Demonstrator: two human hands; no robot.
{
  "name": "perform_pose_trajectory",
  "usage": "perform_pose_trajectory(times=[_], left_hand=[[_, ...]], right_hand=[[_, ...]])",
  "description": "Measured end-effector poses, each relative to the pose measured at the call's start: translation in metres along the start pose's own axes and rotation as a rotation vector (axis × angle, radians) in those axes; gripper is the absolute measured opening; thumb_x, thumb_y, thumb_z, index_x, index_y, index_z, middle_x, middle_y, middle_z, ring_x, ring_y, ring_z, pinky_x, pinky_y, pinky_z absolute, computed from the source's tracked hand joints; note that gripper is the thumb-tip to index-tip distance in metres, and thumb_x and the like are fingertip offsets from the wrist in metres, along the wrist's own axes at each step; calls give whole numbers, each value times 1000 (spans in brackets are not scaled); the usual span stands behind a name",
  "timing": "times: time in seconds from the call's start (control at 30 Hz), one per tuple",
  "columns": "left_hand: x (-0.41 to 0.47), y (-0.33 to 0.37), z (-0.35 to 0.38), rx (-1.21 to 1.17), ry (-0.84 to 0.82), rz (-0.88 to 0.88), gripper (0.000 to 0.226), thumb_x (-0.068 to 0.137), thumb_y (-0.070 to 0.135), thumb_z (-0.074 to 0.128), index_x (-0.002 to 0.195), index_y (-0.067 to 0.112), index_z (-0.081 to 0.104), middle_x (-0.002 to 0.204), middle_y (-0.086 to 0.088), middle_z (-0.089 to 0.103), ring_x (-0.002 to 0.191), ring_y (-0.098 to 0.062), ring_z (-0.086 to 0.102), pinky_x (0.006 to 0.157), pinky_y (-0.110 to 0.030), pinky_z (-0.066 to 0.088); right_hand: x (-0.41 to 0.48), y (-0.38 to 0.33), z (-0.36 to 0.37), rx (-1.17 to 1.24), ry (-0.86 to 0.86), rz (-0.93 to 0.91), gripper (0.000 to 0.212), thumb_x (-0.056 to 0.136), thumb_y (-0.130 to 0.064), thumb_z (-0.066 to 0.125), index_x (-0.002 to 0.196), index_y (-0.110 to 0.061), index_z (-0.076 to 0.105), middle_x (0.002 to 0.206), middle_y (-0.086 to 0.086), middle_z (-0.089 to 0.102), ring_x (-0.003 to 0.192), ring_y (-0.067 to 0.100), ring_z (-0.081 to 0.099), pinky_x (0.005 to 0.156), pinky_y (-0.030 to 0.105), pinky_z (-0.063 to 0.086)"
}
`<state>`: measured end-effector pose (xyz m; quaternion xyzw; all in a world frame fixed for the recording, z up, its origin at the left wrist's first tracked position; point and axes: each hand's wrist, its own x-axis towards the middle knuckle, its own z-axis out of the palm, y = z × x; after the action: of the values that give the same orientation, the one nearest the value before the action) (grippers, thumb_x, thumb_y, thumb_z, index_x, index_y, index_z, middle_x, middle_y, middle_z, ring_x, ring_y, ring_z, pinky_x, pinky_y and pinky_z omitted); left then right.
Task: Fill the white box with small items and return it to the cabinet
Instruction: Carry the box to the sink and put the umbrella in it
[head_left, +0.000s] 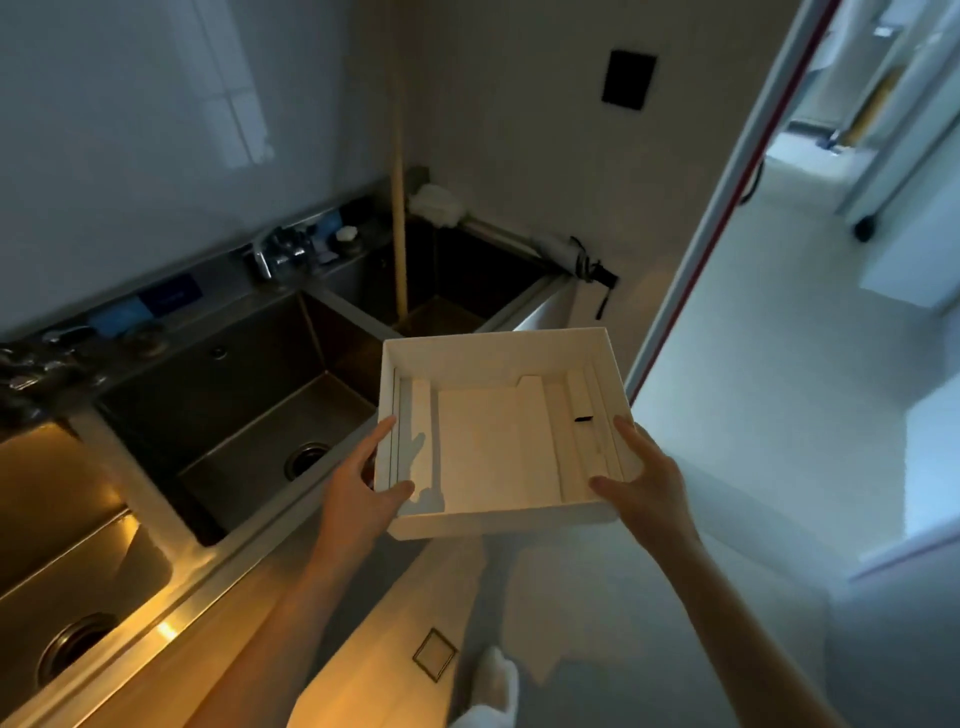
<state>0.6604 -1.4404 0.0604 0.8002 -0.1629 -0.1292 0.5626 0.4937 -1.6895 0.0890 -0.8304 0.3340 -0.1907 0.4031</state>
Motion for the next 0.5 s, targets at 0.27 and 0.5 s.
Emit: perform_pose_trajectory(times=[0.27, 0.5], left_hand=[[117, -1, 52, -46, 206, -65, 82, 74, -2, 75, 134, 46, 46, 119, 23, 47, 101, 15, 45, 83, -15, 45], [193, 10, 89, -35, 362, -108, 81, 74, 2, 75, 136, 44, 44, 121, 30, 44, 109, 12, 41, 72, -3, 45]], right_hand=[[182, 10, 29, -36, -152, -74, 81, 74, -8, 78, 143, -23, 40, 147, -8, 41, 117, 6, 47, 89, 21, 39], [319, 5, 47, -60, -302, -145, 82, 71, -10, 79, 142, -27, 41, 148, -12, 39, 131, 11, 43, 97, 25, 37]])
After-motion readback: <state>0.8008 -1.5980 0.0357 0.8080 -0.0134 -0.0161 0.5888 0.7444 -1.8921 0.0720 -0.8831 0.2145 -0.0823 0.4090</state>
